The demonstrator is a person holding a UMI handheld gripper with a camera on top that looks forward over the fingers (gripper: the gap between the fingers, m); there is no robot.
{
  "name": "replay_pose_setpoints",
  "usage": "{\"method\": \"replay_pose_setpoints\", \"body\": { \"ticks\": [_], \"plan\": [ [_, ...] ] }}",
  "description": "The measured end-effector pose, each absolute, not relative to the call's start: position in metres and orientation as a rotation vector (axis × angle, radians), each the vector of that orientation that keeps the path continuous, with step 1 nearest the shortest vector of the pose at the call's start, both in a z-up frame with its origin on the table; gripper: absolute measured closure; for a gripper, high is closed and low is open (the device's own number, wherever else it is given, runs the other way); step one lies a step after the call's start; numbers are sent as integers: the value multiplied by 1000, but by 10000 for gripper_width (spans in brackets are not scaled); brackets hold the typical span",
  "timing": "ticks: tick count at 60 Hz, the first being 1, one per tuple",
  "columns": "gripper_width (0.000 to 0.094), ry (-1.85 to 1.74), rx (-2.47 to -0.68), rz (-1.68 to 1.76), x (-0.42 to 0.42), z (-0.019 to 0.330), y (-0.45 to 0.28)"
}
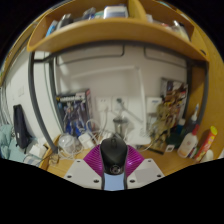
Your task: Arrange mouse
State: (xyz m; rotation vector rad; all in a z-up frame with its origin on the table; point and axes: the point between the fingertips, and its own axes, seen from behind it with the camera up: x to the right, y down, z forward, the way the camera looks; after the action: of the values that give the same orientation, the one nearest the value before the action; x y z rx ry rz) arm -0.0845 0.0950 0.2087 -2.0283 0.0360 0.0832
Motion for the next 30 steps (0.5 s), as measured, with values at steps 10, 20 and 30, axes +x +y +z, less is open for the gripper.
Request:
{"method": "replay_pose_setpoints", "body": {
  "ticks": [10, 20, 30],
  "plan": [
    [688, 9, -2186, 84, -132, 102, 96],
    [687, -31, -2306, 61, -147, 23, 87],
    [682, -53, -2346, 32, -150, -3, 80]
  ]
}}
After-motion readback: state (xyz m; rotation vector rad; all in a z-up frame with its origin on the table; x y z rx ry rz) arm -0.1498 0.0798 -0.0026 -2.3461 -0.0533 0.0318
